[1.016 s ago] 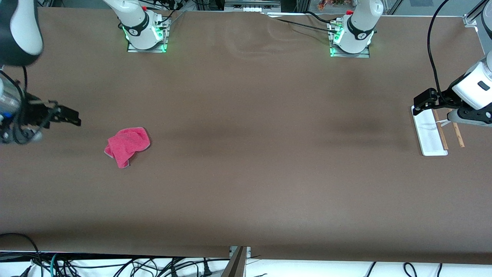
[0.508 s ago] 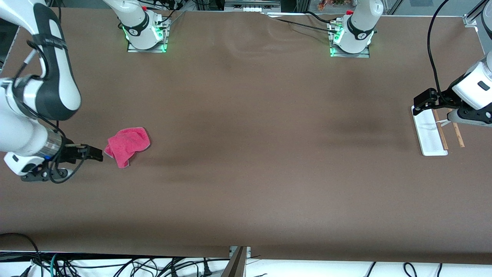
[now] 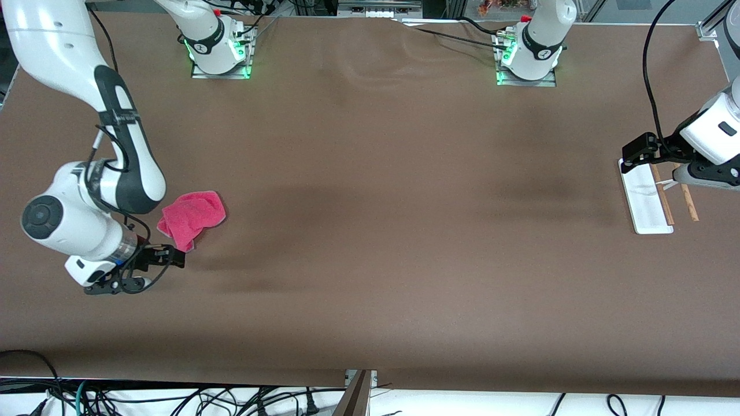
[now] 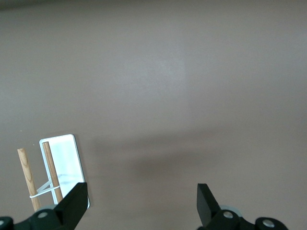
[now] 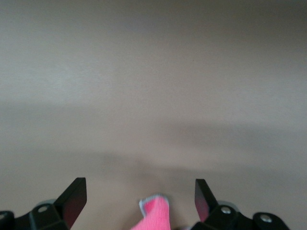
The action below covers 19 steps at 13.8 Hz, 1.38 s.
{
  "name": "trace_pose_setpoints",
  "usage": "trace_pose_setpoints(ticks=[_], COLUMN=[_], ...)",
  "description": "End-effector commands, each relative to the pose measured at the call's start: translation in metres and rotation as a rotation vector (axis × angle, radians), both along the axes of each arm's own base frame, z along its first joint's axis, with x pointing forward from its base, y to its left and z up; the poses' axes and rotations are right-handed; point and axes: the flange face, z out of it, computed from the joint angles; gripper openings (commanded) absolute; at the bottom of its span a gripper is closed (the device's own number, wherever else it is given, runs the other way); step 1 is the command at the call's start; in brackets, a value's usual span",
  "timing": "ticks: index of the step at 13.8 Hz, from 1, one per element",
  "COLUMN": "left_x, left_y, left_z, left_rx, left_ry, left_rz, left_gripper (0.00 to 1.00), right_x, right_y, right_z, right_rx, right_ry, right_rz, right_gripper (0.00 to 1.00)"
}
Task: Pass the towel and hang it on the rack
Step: 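Reach the right gripper down to the pink towel, then close the right gripper on the pink towel's corner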
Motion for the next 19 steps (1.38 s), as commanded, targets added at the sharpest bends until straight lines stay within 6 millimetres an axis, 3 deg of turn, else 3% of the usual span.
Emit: trace_pose_setpoints(ticks=[1,7,12,19], left_x=[0.002,0.002,0.002,0.002], left_y=[0.001,0.001,0.001,0.001], left_z=[0.004,0.004,0.004,0.004], left_rx=[-0.022,-0.024,-0.022,-0.022], left_ry=[0.003,0.003,0.003,0.003], left_rz=[-0.005,-0.005,-0.005,-0.005], left_gripper=[1.00,1.00,1.00,1.00], right_x=[0.004,-0.012,-0.025,-0.032], right_y=[-0.001,0.002,-0.002,-0.013], right_z=[-0.022,-0.065,-0.081,-0.086], right_rx=[0.020,0.019,0.017,0.020], right_ry=[-0.012,0.052,0.097,0.151], right_rz=[-0.017,-0.010,0.007,0.025], right_gripper=[1.00,1.00,1.00,0.99])
